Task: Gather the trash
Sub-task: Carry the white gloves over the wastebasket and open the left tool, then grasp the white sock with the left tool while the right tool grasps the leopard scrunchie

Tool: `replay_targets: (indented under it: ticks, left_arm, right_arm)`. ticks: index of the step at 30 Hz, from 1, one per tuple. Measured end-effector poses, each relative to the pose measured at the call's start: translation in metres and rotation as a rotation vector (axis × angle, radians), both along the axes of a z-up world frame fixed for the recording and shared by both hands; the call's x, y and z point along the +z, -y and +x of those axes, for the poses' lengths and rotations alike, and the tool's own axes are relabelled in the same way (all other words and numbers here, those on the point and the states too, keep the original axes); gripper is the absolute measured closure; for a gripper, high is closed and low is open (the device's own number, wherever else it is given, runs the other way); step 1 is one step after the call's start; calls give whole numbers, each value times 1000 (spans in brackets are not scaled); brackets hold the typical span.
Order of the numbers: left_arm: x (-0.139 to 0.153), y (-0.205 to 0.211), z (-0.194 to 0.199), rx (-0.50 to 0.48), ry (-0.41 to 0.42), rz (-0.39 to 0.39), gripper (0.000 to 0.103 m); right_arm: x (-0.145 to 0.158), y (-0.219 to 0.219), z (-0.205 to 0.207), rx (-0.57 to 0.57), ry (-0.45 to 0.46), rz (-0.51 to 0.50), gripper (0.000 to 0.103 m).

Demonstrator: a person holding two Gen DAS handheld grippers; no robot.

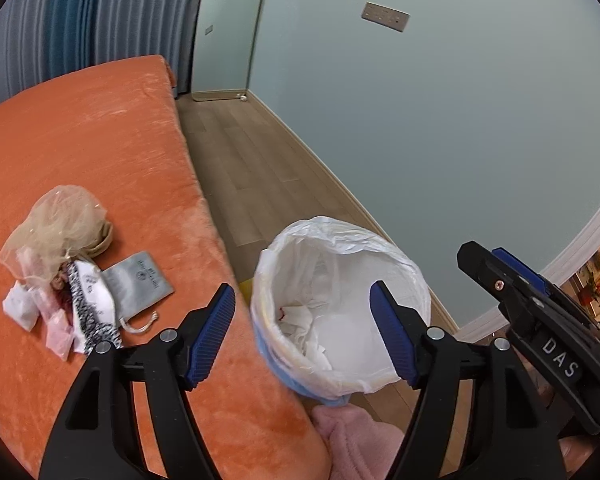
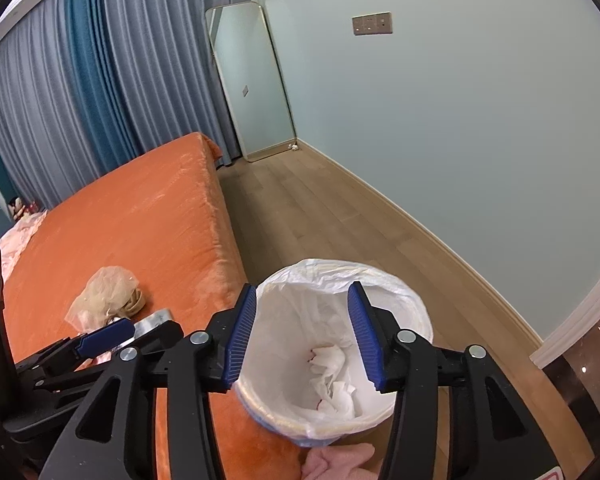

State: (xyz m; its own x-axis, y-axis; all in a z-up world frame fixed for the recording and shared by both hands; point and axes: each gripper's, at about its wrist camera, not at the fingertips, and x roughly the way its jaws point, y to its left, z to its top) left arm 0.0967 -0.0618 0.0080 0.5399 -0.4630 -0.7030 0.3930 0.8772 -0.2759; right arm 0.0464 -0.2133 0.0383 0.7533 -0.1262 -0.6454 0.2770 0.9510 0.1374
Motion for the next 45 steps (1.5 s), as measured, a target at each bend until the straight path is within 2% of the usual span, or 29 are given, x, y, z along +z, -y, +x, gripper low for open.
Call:
replay_targets:
  ticks: [11, 15, 22, 33, 45]
  left_arm:
    - [-5, -71, -2, 121, -23, -25, 36]
    - [-9, -95, 1, 167, -32, -27, 31]
    - [-22, -145, 10, 270, -60, -20, 29]
    - [-60, -222, 36, 425, -133, 8, 29]
    - [-116, -281, 77, 500, -225, 44, 29]
  right_arm:
    - [-8, -63, 5, 115, -37, -21, 50]
    - [-13, -85, 11, 152, -53, -27, 50]
    - [-26, -121, 22, 210, -84, -41, 50]
    - [-63, -175, 48, 305, -159, -28, 50]
    - [-122, -226, 94, 394, -269, -18, 52]
